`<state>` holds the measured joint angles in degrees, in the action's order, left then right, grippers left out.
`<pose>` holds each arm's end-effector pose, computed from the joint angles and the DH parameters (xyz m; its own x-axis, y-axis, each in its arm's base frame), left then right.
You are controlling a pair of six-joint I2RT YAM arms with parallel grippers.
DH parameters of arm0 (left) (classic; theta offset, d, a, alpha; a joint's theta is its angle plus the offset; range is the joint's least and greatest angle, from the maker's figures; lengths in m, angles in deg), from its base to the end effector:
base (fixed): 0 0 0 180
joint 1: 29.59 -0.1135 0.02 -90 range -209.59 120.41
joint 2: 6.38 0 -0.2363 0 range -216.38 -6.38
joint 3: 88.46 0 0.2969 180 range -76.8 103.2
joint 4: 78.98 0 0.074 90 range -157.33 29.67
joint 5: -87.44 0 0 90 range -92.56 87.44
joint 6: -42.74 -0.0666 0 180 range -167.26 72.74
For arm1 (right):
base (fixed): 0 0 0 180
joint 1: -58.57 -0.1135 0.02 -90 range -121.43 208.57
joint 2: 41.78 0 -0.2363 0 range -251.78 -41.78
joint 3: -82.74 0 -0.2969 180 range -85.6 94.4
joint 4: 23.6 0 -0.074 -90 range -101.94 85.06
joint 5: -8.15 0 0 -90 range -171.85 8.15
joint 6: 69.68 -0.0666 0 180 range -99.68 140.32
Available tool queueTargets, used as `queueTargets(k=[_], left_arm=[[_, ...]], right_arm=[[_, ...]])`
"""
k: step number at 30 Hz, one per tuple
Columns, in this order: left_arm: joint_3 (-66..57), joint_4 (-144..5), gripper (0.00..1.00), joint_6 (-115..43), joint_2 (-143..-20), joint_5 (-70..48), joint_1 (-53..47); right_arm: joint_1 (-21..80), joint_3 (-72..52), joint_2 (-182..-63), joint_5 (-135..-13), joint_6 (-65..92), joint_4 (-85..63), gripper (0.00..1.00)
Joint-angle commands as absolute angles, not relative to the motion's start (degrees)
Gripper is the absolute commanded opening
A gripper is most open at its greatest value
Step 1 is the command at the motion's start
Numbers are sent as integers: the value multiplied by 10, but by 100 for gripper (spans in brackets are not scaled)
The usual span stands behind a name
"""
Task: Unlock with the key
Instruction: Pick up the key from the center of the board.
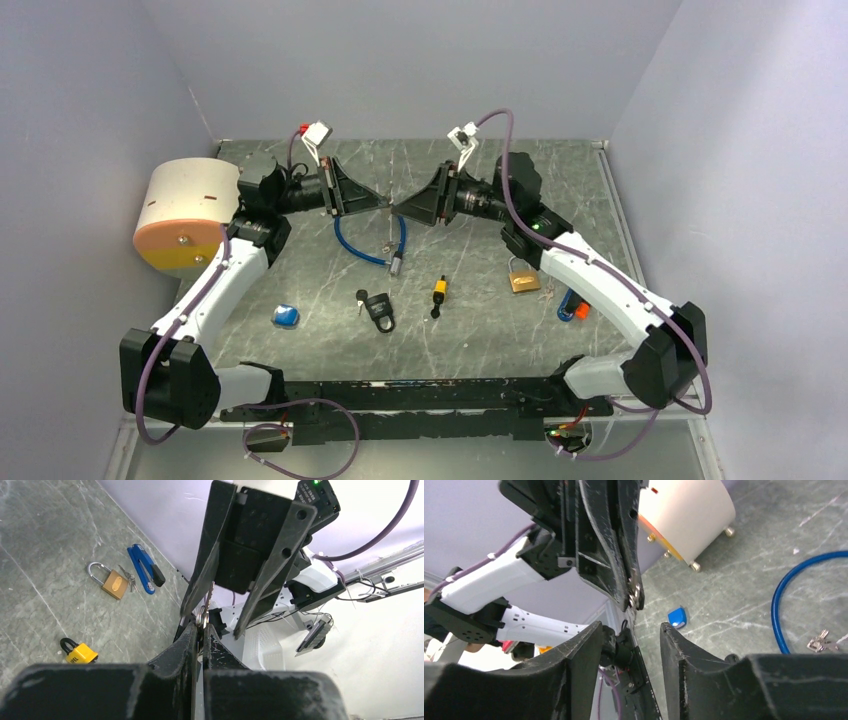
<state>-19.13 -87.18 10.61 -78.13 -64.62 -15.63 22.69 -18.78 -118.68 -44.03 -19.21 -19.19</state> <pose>0.3229 -0.1409 0.3360 -0.7661 -0.2184 -0.6045 0.5965 0.1085 -0.7952 0.2918 0.2615 0.3456 -0.6414 0.1566 -0.7511 -0.7144 0.2352 0.6591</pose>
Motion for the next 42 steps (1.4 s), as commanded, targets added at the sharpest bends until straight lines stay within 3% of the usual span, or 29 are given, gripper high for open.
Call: queueTargets(k=[1,5,17,25,26,27,29,32,34,39,42], left_arm=[[-183,-895,3,93,-768,-676,-154],[-188,-941,3,120,-773,-695,-154],[-195,-961,3,137,-780,-700,-154],[-187,-917,2,106,-776,-696,-154],[-185,-914,3,103,-776,-693,-154],[-183,-903,7,98,-775,-692,-154],[-167,-855,36,62,-774,-685,-154],[-132,-729,67,-27,-764,-644,-154],[-112,-660,92,-81,-754,-614,-154],[-93,-587,94,-155,-727,-581,-155],[-86,-579,88,-171,-719,-586,-154]], right_arm=[[236,-195,-1148,-453,-220,-302,51],[237,-169,-1164,-470,-219,-296,52],[236,-112,-1221,-433,-237,-301,31],[237,-104,-1231,-412,-247,-317,0],[236,-104,-1232,-410,-248,-319,0],[236,-104,-1231,-410,-248,-321,0],[236,-107,-1226,-413,-242,-320,0],[236,-104,-1217,-420,-225,-306,0],[236,-99,-1215,-426,-214,-286,0],[237,-86,-1213,-427,-179,-239,0],[236,-78,-1213,-400,-146,-214,0]])
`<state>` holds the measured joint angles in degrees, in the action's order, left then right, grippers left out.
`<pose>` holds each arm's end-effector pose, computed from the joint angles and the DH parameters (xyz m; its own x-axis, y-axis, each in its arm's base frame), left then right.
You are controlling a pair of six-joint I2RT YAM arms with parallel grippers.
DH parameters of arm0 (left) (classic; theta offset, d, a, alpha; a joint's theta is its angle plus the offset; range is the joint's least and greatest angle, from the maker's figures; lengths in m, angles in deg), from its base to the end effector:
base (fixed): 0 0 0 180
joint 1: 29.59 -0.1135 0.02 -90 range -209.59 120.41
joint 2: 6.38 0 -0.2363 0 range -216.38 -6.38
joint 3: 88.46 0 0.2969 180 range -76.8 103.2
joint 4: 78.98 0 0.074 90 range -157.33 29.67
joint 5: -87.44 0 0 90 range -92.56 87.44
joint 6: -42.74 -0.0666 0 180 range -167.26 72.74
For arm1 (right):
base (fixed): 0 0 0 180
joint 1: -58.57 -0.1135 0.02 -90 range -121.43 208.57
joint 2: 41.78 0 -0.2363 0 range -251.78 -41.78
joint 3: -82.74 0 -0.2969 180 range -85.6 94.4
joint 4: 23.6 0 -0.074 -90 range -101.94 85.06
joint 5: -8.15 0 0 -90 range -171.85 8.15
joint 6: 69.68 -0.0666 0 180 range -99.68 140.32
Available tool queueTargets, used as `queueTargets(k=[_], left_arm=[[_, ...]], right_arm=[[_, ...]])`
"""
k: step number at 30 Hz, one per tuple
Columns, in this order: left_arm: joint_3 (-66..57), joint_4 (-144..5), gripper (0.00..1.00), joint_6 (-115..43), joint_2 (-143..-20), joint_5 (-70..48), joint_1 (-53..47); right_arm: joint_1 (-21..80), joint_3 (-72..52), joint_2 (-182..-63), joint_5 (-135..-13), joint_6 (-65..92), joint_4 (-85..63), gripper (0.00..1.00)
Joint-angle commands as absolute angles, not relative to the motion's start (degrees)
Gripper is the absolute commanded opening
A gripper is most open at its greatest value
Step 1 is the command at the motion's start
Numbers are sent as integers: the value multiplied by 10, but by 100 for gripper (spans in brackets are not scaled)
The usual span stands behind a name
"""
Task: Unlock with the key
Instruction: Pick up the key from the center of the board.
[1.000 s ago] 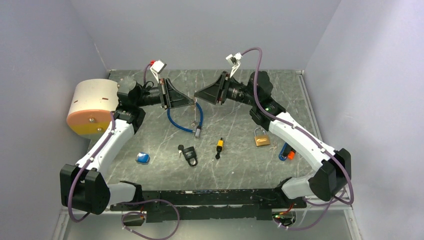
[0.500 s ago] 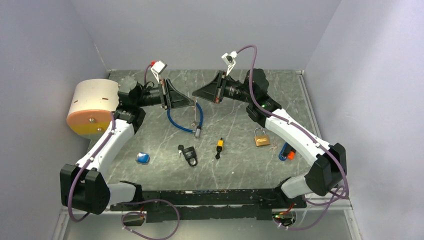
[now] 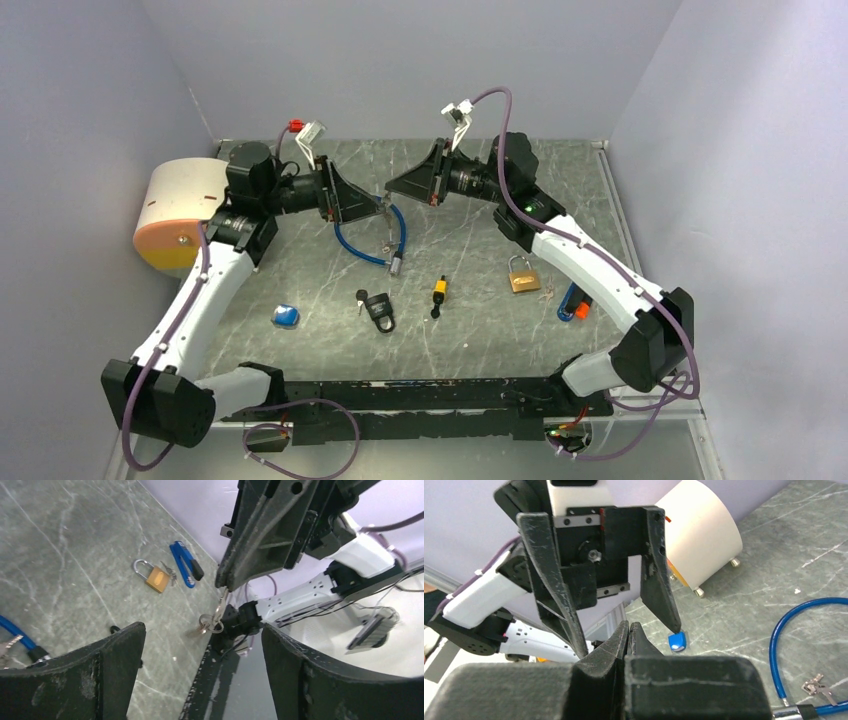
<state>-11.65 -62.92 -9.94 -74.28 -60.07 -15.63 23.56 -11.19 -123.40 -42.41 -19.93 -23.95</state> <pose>0.3099 -0.1349 0.3648 -0.6670 -0.1698 -0.7254 0.6757 0.2722 -0.6850 0.3087 0.2679 0.3808 -0.5690 0.2107 -0.7949 -0.7782 0.1746 0.6033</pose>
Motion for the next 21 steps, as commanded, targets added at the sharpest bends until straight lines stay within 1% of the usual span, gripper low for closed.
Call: queueTargets(k=[1,4,5,8,14,17,18,21], left_arm=[[-85,-580,86,-172,-718,-591,-154],[-91,-614,74,-153,-714,-617,-154],[-97,-631,68,-136,-714,-626,-154],[-119,-701,58,-92,-712,-659,-154],[-133,-741,42,-59,-716,-682,-154],[-151,-806,37,-20,-722,-718,-152],[-158,-826,33,-1,-724,-726,-151],[-172,-848,30,15,-725,-734,-150]], right_arm=[[237,-73,-1212,-390,-132,-204,0],[237,-67,-1210,-364,-99,-186,0],[236,-65,-1210,-354,-93,-183,0],[237,-57,-1215,-330,-94,-184,0],[236,-57,-1224,-302,-135,-221,0],[236,-58,-1230,-296,-146,-224,0],[235,-60,-1231,-293,-150,-229,0],[236,-66,-1229,-292,-158,-241,0]])
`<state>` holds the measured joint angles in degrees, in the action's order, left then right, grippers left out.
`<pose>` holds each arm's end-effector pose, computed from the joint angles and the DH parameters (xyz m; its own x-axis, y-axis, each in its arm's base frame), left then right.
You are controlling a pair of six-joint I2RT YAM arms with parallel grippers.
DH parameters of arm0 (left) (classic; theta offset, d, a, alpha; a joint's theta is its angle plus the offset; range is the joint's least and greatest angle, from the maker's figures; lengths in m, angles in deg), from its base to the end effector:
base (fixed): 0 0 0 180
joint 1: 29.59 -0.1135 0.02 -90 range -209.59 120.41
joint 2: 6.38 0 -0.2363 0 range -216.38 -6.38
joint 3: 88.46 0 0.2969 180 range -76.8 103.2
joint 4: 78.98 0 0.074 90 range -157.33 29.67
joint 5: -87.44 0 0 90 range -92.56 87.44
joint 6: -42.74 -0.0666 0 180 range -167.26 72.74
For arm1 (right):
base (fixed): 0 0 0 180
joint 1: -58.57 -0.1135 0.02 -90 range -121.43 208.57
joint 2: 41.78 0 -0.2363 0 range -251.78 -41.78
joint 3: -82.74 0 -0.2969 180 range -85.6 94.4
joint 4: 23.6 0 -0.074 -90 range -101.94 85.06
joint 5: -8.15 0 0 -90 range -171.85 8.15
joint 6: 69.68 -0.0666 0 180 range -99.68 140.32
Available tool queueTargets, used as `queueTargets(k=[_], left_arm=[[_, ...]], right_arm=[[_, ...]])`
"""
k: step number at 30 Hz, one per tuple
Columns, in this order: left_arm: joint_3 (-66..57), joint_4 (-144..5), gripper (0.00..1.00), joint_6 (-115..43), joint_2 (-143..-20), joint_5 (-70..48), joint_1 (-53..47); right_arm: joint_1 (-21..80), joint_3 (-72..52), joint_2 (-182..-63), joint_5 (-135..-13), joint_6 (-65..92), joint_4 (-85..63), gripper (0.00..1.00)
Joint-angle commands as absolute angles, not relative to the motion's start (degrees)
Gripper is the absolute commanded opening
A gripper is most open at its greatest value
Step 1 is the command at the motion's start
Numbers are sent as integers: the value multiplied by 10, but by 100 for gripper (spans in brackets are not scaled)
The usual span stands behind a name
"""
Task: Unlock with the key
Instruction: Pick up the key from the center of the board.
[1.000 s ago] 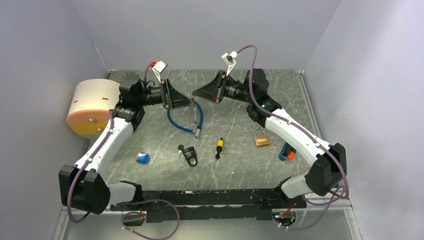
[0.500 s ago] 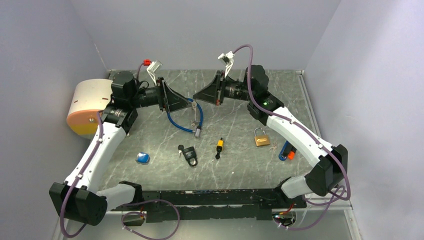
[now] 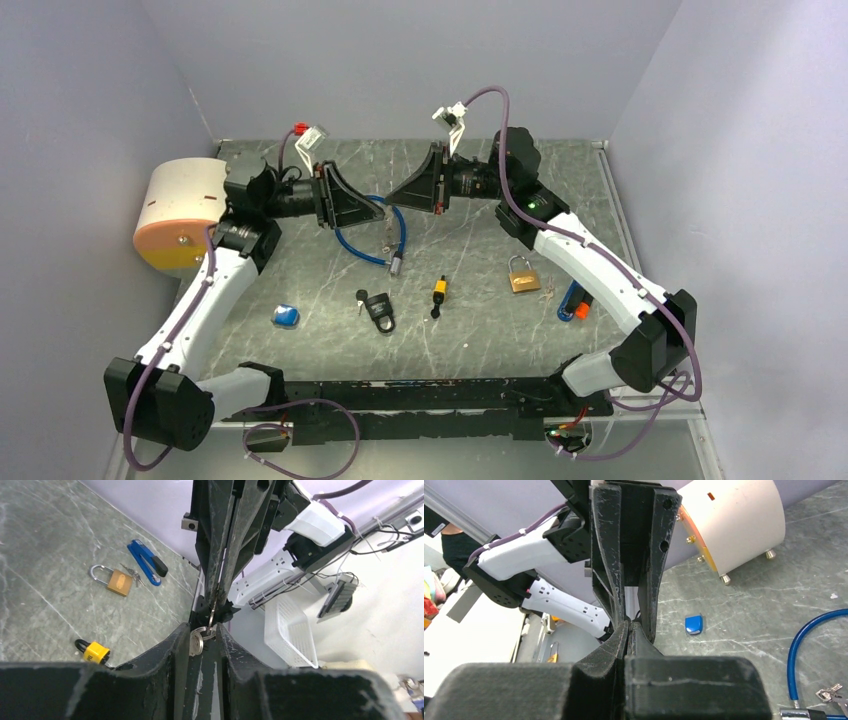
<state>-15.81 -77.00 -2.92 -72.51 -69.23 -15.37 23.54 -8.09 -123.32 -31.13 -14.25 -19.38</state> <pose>0.2946 -0.1377 0.3712 -0.6333 -0.1251 -0.7638 0.7578 0.1002 -0.6447 0.2942 0.2692 0.3936 -0.5251 0.0706 -0.8481 -0.8479 0.0423 0.5285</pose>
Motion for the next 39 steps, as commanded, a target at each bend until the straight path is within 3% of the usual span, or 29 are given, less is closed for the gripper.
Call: queueTargets(k=[1,7,9,12,18,20,22,23,26,34,39], left_arm=[[-175,-853,30,18,-725,-737,-149],[-175,-861,32,13,-728,-737,-138],[-174,-859,26,11,-734,-733,-135],[-172,-864,4,11,-743,-728,-130],[-175,-880,2,12,-749,-704,-126],[-178,-880,3,16,-747,-686,-126],[-187,-898,2,32,-744,-669,-126],[-192,-913,2,43,-742,-659,-126],[-205,-954,2,81,-738,-632,-126],[-214,-1068,3,177,-757,-618,-125],[-212,-1085,3,191,-766,-621,-125]], right_arm=[[235,-66,-1229,-292,-158,-240,0],[235,-64,-1233,-290,-162,-239,0],[235,-62,-1235,-289,-161,-236,0],[235,-63,-1235,-284,-161,-236,0],[235,-71,-1230,-302,-171,-242,0],[235,-81,-1222,-337,-187,-247,13],[235,-103,-1203,-380,-207,-264,41],[236,-119,-1191,-411,-216,-281,50],[236,-181,-1151,-463,-247,-344,62],[235,-194,-1150,-468,-278,-355,43],[235,-194,-1156,-467,-277,-361,41]])
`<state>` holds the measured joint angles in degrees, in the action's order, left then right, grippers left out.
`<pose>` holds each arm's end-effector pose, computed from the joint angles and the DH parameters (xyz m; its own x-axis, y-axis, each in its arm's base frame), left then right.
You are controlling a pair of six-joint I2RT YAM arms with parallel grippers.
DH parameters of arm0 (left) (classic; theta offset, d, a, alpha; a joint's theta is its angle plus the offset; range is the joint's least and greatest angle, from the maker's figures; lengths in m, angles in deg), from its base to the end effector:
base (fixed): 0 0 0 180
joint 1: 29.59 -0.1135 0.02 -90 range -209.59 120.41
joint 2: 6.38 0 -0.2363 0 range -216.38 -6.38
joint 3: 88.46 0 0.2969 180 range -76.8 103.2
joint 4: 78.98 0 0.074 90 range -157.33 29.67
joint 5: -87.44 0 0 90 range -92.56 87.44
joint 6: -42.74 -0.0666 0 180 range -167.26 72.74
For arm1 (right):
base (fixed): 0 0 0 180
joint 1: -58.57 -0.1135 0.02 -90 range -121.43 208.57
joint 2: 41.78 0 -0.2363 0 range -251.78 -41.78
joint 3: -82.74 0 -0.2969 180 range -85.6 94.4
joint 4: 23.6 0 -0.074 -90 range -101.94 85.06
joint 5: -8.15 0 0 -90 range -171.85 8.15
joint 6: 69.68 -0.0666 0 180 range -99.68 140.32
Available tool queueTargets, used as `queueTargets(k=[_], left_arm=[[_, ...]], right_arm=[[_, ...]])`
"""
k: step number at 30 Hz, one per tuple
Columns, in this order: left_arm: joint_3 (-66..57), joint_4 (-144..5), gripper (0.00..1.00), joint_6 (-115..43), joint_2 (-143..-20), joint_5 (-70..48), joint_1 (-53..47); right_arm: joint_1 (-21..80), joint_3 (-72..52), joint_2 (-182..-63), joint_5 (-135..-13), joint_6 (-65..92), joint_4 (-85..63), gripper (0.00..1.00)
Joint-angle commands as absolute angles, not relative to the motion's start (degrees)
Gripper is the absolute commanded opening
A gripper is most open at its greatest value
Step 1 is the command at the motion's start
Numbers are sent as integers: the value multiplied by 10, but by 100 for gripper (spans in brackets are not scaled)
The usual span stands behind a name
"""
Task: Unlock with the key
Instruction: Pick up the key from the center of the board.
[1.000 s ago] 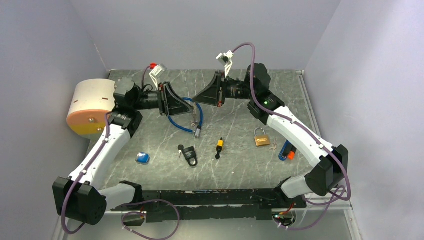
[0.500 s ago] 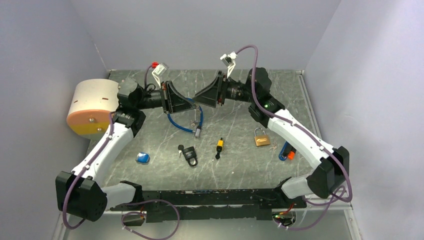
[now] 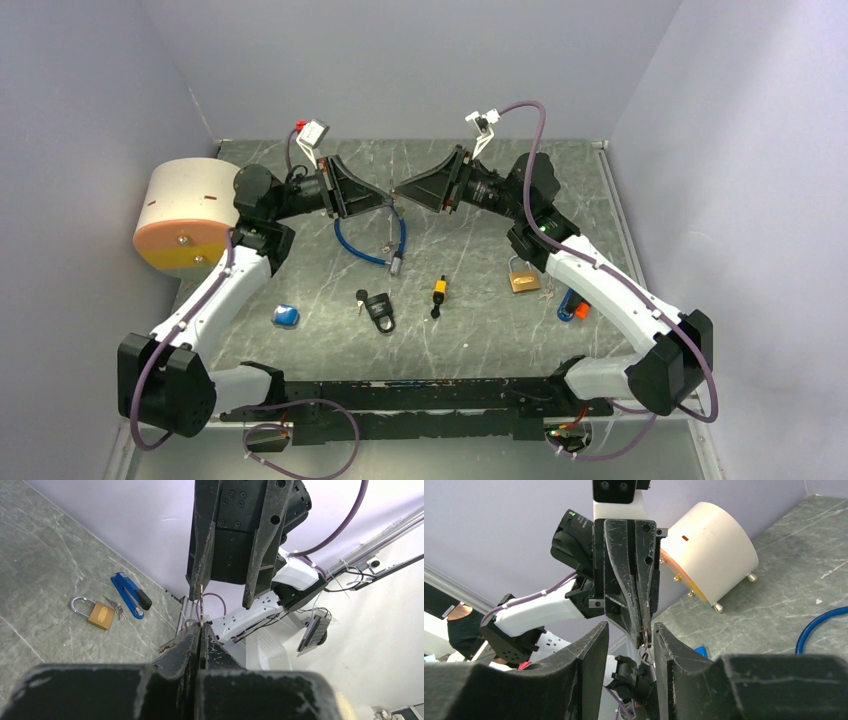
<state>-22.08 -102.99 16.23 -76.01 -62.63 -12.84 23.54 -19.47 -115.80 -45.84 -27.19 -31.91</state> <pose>0.3036 -0.1517 0.3562 -0.6716 -0.2641 -0.6923 0.7143 0.0176 -0.6996 0.2856 0.2480 0.3870 -0.5738 0.3262 -0.7512 -0.7580 0.1359 0.6380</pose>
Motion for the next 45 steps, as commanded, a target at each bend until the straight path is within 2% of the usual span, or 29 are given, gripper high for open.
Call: queueTargets(k=[1,5,9,11,14,15,18,19,23,25,27,29,34,39,45], left_arm=[[-213,-1089,3,194,-767,-621,-125],[-215,-1105,2,206,-770,-619,-125],[-216,-1113,3,208,-770,-617,-125],[-217,-1114,2,209,-770,-617,-125],[-220,-1129,3,215,-769,-619,-125],[-221,-1140,3,218,-767,-623,-127],[-199,-1095,3,187,-757,-635,-129],[-190,-1073,7,178,-755,-632,-129],[-178,-1044,43,163,-748,-619,-129],[-182,-1043,53,163,-746,-612,-129],[-187,-1053,57,170,-747,-609,-129],[-190,-1060,57,178,-750,-608,-129],[-182,-1057,48,184,-766,-623,-129],[-176,-1042,31,179,-775,-646,-129],[-186,-1042,26,187,-775,-668,-127]], right_arm=[[235,-190,-1159,-464,-276,-358,42],[236,-174,-1172,-449,-272,-334,43],[235,-173,-1180,-440,-272,-331,36],[235,-173,-1182,-435,-275,-336,27],[235,-173,-1184,-433,-278,-344,3],[236,-174,-1183,-433,-278,-345,0],[235,-184,-1174,-431,-277,-361,0],[236,-186,-1171,-429,-275,-364,0],[236,-187,-1165,-412,-261,-353,0],[235,-191,-1162,-402,-260,-358,0],[235,-190,-1161,-391,-257,-353,0],[236,-187,-1164,-376,-251,-347,0],[235,-156,-1181,-326,-221,-294,0],[235,-142,-1187,-325,-195,-251,0],[236,-142,-1192,-335,-202,-256,0]])
